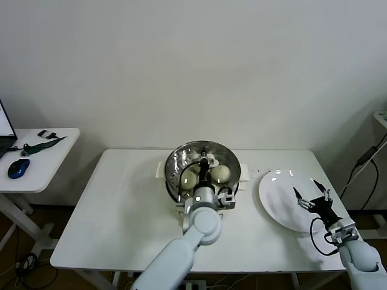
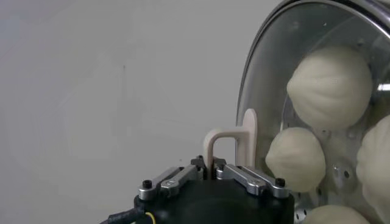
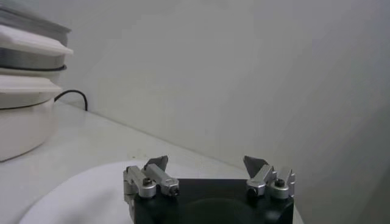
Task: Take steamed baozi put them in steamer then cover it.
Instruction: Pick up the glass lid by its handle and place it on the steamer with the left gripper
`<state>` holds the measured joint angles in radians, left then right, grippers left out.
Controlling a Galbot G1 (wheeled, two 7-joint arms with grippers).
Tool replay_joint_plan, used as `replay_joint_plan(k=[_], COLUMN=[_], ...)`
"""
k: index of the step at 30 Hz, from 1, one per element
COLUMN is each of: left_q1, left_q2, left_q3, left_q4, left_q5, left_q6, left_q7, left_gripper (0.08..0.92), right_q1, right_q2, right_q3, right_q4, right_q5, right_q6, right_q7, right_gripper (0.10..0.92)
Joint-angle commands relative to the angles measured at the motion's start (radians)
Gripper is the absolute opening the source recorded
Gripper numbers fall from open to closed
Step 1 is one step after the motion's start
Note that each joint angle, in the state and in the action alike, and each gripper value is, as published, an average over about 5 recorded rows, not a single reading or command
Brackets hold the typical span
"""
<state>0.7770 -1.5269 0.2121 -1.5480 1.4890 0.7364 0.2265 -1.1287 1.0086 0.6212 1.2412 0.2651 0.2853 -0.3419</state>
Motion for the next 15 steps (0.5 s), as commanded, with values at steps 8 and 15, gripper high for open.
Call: replay_joint_plan(k=[8,15], left_q1=[0.021,0.057], left_q2=[0.052,0.109], left_q3=[0.012,0.020], left_q4=[-0.103,-0.229], left_q5=[-0.022,-0.042], left_q6=[0.049,0.049], left_q7=[0.045,0.076], left_gripper=[0.267,0.466], right_q1=[0.001,0.005], right_q2=[-0.003,-0.006], right_q3=[0.002,0.002], right_q4=[-0.001,-0.002], right_q5=[-0.003,-0.003], right_q6=[-0.004,-0.014], right_q7=[-0.005,-0.009], right_gripper=[0.823,0.823])
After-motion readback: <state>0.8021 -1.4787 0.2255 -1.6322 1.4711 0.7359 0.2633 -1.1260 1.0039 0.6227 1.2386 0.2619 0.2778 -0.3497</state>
